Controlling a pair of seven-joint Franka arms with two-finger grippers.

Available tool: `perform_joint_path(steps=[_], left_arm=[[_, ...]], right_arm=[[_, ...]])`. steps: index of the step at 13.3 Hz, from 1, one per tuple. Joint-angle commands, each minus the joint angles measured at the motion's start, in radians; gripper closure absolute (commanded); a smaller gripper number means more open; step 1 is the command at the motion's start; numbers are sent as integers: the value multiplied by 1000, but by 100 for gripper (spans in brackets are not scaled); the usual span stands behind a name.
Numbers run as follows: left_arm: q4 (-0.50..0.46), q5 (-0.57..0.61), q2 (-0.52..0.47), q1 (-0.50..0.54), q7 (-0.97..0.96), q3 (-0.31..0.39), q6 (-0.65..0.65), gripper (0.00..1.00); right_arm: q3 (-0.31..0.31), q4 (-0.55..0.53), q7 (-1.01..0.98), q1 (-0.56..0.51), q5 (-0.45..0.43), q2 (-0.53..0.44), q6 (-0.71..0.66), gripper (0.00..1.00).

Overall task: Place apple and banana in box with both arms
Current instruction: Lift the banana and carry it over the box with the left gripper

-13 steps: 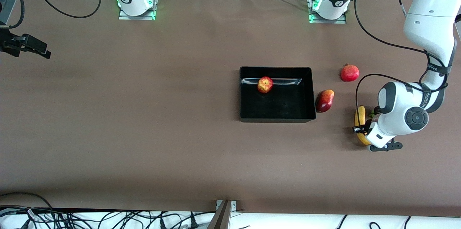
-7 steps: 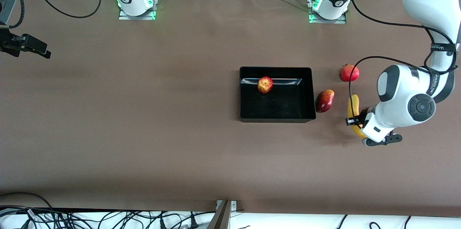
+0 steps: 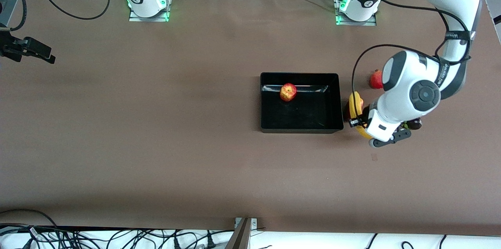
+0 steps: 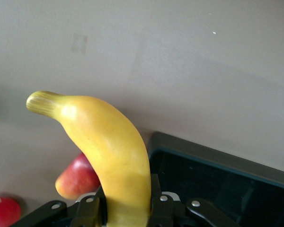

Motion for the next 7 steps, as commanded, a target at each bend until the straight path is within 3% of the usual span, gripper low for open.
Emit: perform_joint_path(steps=[1, 4, 7], left_arm=[[-140, -23, -83, -53, -90, 12, 95, 100], [-214, -23, -95, -109, -188, -1, 201, 100], [-224, -23, -87, -162, -231, -1, 206, 100]], right_arm=[[0, 22, -10, 0, 10, 9, -15, 0], [0, 22, -10, 0, 10, 9, -15, 0], [0, 22, -10, 0, 10, 9, -15, 0]])
